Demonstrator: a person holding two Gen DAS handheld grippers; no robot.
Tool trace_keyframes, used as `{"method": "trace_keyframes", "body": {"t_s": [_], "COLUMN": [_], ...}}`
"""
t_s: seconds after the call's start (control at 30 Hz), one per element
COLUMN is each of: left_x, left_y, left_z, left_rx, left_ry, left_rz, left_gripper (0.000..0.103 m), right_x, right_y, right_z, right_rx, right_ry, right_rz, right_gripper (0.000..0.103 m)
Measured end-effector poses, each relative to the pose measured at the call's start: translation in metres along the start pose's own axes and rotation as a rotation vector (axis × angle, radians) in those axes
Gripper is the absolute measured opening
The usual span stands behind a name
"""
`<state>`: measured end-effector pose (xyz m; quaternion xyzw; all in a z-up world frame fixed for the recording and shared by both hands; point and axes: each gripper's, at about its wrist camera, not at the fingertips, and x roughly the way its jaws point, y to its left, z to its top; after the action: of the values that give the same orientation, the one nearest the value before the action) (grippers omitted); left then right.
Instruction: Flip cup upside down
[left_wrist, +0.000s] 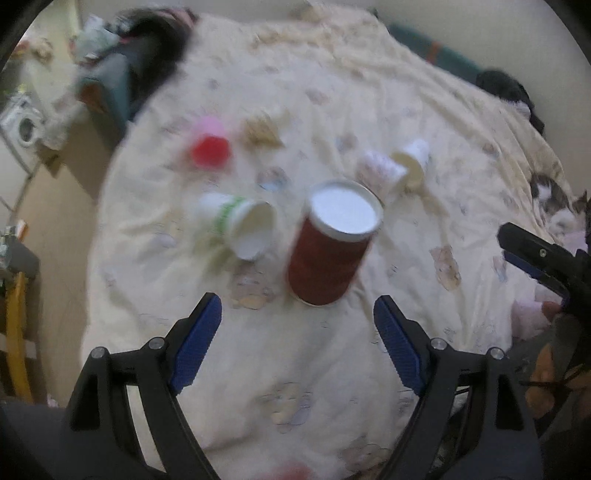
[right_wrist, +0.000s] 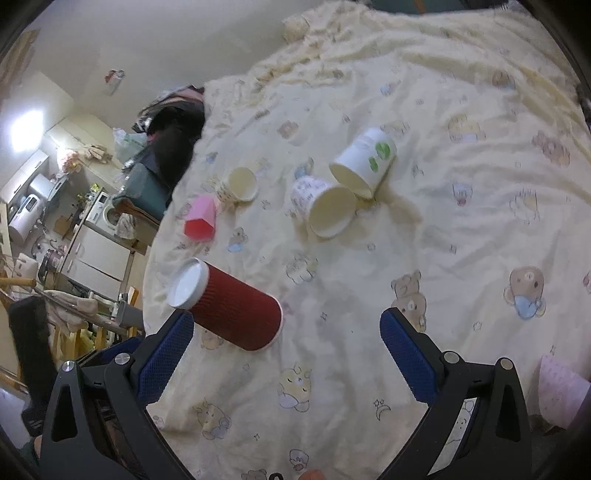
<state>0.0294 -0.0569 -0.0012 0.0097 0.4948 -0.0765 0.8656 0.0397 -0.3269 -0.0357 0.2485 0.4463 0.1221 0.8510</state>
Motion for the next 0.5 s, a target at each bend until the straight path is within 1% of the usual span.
{"method": "trace_keyframes", "body": {"t_s": [0.07, 0.13, 0.23, 0.3, 0.37, 0.43, 0.5], "left_x": [-0.016, -0.029, -0.044, -0.048, -0.053, -0.054, -0.051], "left_y": [0.009, 0.018, 0.034, 0.042, 0.051, 0.055, 0.055], "left_z": [-0.009, -0.020, -0.037, -0.042, -0.050, -0.057, -0.061], "left_rx": [0.001, -0.006, -0.053, -0.082, -0.130, -0.138, -0.126], "left_ry": [-0.071, -0.123, -0.177, -0.185, -0.215, -0.246, -0.248], "left_rz": [0.030, 0.058, 0.069, 0.069, 0.078, 0.090, 0.110], "left_gripper": [0.082, 0.082, 0.082, 0.086, 0.097, 0.102, 0.103], "right_x": [-0.008, -0.019, -0.034, -0.039, -0.044, -0.046, -0.044], "right_y": [0.011, 0.025, 0.048, 0.063, 0.078, 0.087, 0.092], "right_z": [-0.003, -0.009, -0.023, -0.036, -0.051, -0.062, -0.070], "right_rx": [-0.050, -0.117, -0.213, -0.270, -0.322, -0.347, -0.359], "right_ry": [-0.037, -0.077, -0.133, -0.155, -0.169, -0.175, -0.183], "right_rz": [-0.012, -0.033, -0.063, -0.097, -0.113, -0.107, -0.101], "right_gripper": [0.103, 0.103, 0.103, 0.103, 0.103, 0.103, 0.103]}}
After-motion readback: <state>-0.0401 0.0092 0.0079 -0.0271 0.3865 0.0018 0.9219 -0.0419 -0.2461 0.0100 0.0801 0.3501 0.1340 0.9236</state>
